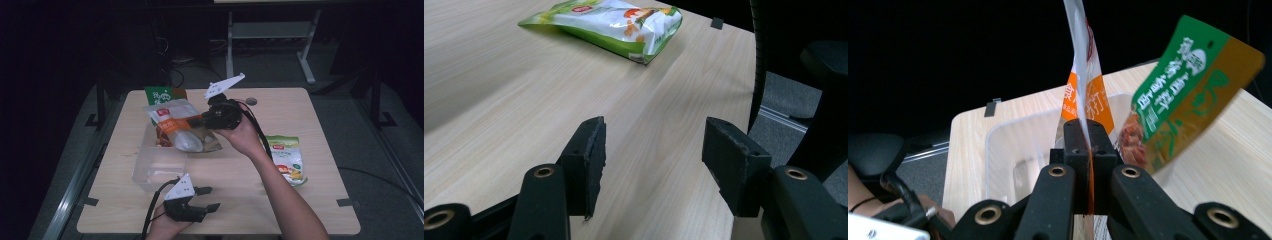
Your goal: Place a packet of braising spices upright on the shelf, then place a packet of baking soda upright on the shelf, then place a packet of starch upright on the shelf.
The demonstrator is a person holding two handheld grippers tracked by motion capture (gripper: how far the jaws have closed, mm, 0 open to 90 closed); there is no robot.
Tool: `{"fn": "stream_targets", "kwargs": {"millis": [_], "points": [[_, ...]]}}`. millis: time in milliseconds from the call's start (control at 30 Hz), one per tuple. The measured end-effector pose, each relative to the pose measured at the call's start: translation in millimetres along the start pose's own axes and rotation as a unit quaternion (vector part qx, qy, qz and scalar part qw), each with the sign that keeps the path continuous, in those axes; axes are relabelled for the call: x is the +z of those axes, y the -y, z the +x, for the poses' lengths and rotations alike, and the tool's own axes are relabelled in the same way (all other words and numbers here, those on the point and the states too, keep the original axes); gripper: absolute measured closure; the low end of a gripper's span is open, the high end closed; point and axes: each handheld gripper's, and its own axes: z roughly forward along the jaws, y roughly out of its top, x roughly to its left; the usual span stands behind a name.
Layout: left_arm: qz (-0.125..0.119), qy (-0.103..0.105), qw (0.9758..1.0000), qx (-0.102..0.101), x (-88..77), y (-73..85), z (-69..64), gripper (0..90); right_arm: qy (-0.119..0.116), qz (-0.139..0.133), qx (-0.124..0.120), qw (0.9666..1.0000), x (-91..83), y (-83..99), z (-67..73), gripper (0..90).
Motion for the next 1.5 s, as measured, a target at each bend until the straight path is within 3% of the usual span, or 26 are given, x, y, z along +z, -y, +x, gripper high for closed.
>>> {"fn": "stream_targets", "kwargs": {"millis": [367, 900, 1133, 1500], "points": [[0.003, -0.003, 0.9998, 0.019, -2.7, 0.4, -0.4, 42.0, -0.021, 0.006, -0.004, 0.9998, 35.5, -12.4, 0.1, 90.0], [0.005, -0.003, 0.9998, 0.019, -6.7, 1.0, -0.2, 40.7, -0.034, 0.010, 0.009, 0.9993, 80.7, -12.8, -4.6, 90.0], [0.000, 0.000, 1.0000, 0.007, -7.5, 2.4, -1.4, 39.0, -0.042, 0.009, 0.020, 0.9989, 105.8, -8.2, -7.4, 90.0], [0.002, -0.001, 0.9999, 0.014, -10.0, 2.7, -2.3, 39.0, -0.053, -0.016, 0.052, 0.9971, 133.2, 10.4, -6.7, 90.0]]}}
